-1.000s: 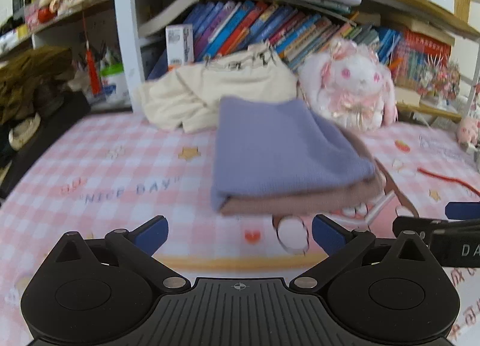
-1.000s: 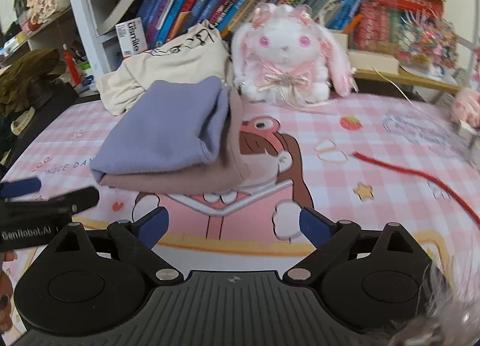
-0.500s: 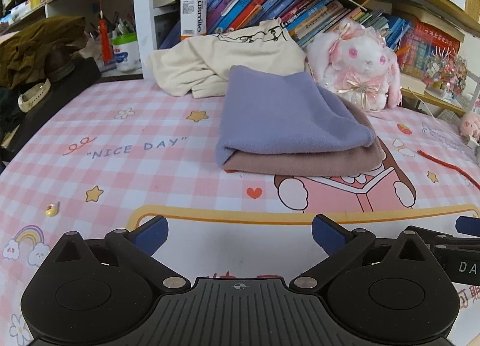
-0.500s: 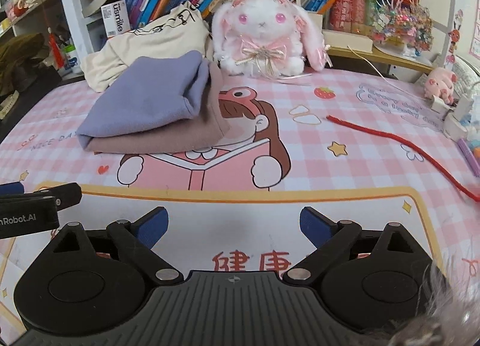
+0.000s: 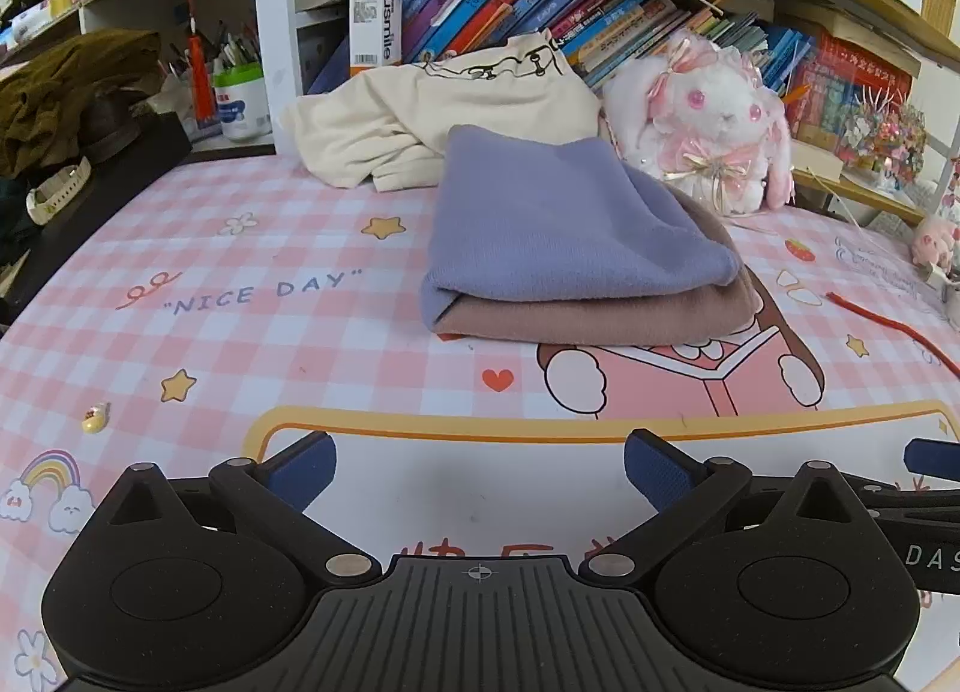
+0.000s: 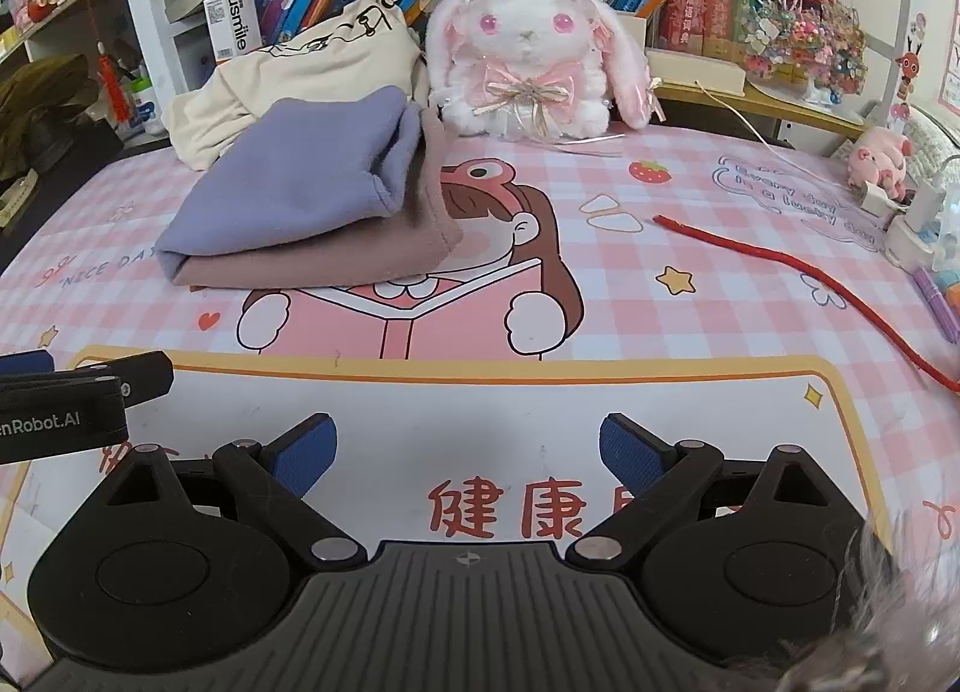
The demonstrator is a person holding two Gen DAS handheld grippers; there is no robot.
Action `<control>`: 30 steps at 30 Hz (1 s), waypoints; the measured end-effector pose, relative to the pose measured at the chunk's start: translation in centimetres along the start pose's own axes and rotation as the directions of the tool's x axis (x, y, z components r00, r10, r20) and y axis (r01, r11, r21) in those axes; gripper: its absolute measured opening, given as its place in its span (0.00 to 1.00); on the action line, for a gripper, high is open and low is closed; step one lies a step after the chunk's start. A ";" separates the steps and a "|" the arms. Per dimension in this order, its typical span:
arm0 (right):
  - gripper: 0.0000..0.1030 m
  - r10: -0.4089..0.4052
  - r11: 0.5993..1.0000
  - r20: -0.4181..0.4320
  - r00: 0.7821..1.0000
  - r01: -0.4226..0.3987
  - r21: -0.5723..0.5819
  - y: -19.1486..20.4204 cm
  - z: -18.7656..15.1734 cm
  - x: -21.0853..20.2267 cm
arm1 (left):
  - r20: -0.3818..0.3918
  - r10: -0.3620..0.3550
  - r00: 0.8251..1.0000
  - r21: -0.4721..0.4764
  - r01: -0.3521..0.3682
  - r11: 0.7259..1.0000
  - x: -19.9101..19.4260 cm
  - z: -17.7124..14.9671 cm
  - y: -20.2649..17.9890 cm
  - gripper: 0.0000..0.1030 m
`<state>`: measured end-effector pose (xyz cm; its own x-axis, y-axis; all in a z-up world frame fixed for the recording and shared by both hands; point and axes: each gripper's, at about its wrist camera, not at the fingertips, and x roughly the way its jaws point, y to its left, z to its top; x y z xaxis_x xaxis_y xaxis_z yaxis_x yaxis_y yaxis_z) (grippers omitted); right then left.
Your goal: Fold clothes
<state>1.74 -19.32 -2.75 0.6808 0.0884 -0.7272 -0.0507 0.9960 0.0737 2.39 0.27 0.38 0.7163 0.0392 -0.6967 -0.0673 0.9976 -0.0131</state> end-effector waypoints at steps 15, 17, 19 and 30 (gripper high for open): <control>0.92 -0.006 1.000 -0.011 1.000 0.006 0.005 -0.1 0.2 0.4 | -0.007 -0.008 1.000 0.005 0.008 1.000 0.3 0.0 0.0 1.00; 0.92 -0.006 1.000 -0.012 1.000 0.006 0.002 0.0 0.2 0.5 | -0.008 -0.006 1.000 0.003 0.006 1.000 0.3 0.1 0.0 1.00; 0.92 -0.006 1.000 -0.012 1.000 0.006 0.001 0.0 0.2 0.5 | -0.008 -0.006 1.000 0.002 0.006 1.000 0.3 0.1 0.0 1.00; 0.92 -0.004 1.000 -0.012 1.000 0.004 -0.001 0.0 0.1 0.6 | -0.015 -0.010 1.000 0.012 0.010 1.000 0.4 0.0 -0.2 1.00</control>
<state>2.24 -19.25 -3.08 0.6720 0.0851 -0.7357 -0.0488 0.9963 0.0707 2.67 0.06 0.12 0.7061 0.0287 -0.7076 -0.0517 0.9986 -0.0111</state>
